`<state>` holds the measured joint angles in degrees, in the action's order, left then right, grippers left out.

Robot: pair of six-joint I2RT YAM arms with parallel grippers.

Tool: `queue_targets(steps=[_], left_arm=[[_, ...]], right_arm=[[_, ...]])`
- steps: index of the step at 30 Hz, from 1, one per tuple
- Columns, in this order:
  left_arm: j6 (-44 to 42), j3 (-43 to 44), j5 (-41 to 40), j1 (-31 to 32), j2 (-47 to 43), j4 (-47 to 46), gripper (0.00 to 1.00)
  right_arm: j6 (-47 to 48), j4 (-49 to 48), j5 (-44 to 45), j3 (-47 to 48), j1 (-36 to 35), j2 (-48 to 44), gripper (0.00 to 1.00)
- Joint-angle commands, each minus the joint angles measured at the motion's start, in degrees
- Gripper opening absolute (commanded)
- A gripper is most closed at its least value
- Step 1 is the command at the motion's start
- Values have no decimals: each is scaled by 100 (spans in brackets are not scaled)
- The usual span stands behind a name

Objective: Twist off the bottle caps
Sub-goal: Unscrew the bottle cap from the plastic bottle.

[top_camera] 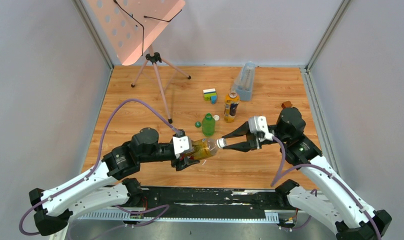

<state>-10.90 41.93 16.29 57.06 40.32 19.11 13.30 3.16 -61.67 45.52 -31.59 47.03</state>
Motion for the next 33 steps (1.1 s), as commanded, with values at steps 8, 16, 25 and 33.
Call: queue_targets(steps=[8,16,25,33], left_arm=[[532,839,2564,-362,66,1125,29],[759,835,3454,-567,262,1036,33],[691,813,2502,-599,298,1065,29],[514,805,1370,-599,372,1144,26]], right_arm=[[4438,1721,-779,688,48,-614,0],[4783,2027,-1091,826,48,-703,0],[4298,1945,-911,789,48,-590,40],[2904,1102,-306,304,44,-750,75]])
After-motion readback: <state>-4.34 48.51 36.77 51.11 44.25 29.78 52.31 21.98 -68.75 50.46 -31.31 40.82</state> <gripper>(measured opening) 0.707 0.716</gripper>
